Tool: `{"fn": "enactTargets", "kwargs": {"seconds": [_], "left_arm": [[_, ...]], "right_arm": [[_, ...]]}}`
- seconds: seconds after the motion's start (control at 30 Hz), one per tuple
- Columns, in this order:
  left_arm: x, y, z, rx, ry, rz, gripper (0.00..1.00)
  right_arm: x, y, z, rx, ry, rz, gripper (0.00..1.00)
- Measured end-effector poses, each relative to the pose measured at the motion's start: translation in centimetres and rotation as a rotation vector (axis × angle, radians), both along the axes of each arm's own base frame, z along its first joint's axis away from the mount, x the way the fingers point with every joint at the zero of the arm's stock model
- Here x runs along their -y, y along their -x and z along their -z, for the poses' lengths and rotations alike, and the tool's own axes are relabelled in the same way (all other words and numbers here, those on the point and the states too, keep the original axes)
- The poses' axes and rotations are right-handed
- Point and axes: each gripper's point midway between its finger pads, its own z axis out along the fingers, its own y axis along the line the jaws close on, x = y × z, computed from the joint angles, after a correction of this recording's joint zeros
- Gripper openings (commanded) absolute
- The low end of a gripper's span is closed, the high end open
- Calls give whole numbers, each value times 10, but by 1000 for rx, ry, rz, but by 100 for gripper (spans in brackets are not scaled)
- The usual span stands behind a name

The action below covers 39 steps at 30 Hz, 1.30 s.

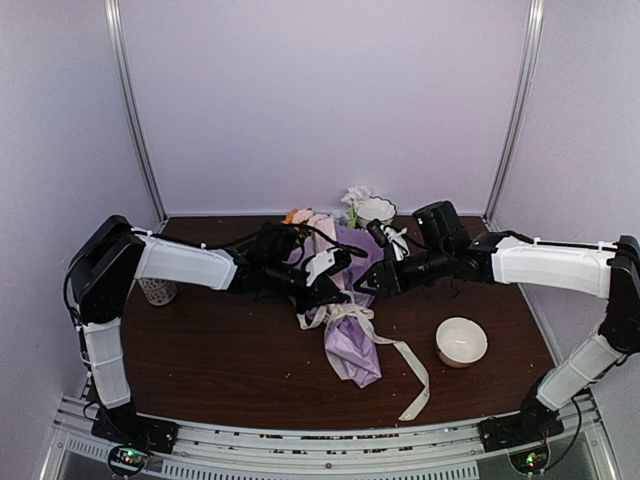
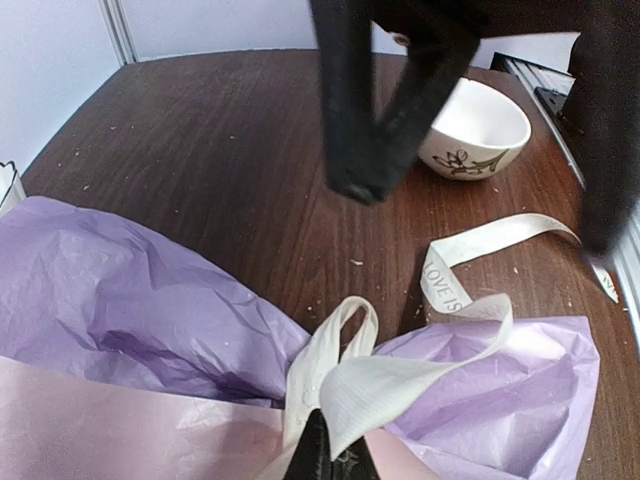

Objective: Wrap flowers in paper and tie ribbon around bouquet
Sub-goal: Cross the half-tied ribbon over the folded bouquet.

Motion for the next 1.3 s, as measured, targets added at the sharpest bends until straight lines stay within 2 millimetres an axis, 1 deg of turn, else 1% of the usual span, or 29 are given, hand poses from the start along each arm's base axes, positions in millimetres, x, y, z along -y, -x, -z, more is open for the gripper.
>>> {"fn": "enactTargets", "kwargs": {"seconds": [0.1, 0.17, 0.3, 0.4, 0.43, 0.57, 0.6, 0.63, 0.67, 0.8, 0.9, 1.07, 1.17, 1.3], "left_arm": [[0, 0, -1, 5, 5, 0, 0], [1, -1, -2, 7, 8, 1, 0], [1, -1, -2, 8, 11, 2, 0], [1, -1, -2, 8, 11, 0, 0], [0, -2, -2, 8, 11, -1, 0], [-1, -4, -2, 8, 11, -5, 0], [-1, -4, -2, 7, 11, -5, 0], [-1, -3, -2, 7, 11, -4, 0], [-1, -3, -2, 7, 11, -4, 0], [-1, -2, -3, -9, 15, -6, 34], [-2, 1, -1, -42, 24, -20, 53], [-9, 9, 3, -108, 54, -59, 62], [-10, 9, 4, -141, 69, -82, 66], [-6, 6, -4, -164, 107, -107, 67]], "right_arm": [[0, -18, -5, 15, -2, 22, 44], [-5, -23, 2, -5, -3, 20, 44], [-14, -23, 27, -84, -3, 10, 45], [-18, -20, 33, -113, -11, 6, 42], [-19, -19, 33, -117, -16, 5, 39], [-27, -17, 31, -125, -42, -1, 8], [-28, -16, 32, -127, -42, -3, 3], [-29, -16, 33, -131, -43, -1, 0], [-28, -16, 35, -140, -43, 10, 0], [-29, -18, 38, -164, -57, 53, 0], [-29, -24, 35, -201, -94, 121, 0], [-31, -39, 29, -243, -167, 251, 0], [-31, -39, 33, -285, -207, 307, 0], [-37, -38, 35, -324, -245, 358, 0]]}}
